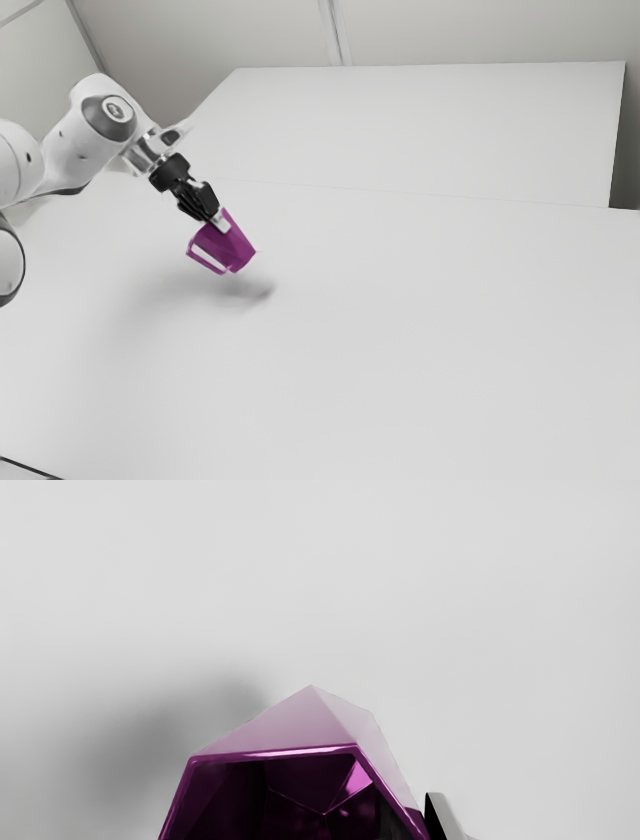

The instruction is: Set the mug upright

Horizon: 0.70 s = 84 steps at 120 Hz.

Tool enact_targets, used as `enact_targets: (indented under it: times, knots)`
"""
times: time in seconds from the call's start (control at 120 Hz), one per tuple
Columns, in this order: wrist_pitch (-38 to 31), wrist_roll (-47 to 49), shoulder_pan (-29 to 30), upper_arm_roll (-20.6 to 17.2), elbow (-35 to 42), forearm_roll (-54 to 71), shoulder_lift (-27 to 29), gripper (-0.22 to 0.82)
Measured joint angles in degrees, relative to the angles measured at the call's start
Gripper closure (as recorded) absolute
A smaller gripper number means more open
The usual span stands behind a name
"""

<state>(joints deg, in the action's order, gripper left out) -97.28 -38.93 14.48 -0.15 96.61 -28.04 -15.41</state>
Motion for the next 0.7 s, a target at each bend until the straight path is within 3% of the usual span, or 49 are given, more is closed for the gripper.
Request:
enact_targets:
  times: [0.267, 0.442, 0.7]
  knots:
    - [-12.01, 11.57, -5.78, -1.7, 13.14, 18.48, 9.58, 0.78]
    - [-20.93, 17.48, -6.8, -2.37, 16.81, 24.33, 9.78, 0.78]
    - [-28.89, 23.86, -7.82, -3.11, 21.04, 27.52, 8.36, 0.78]
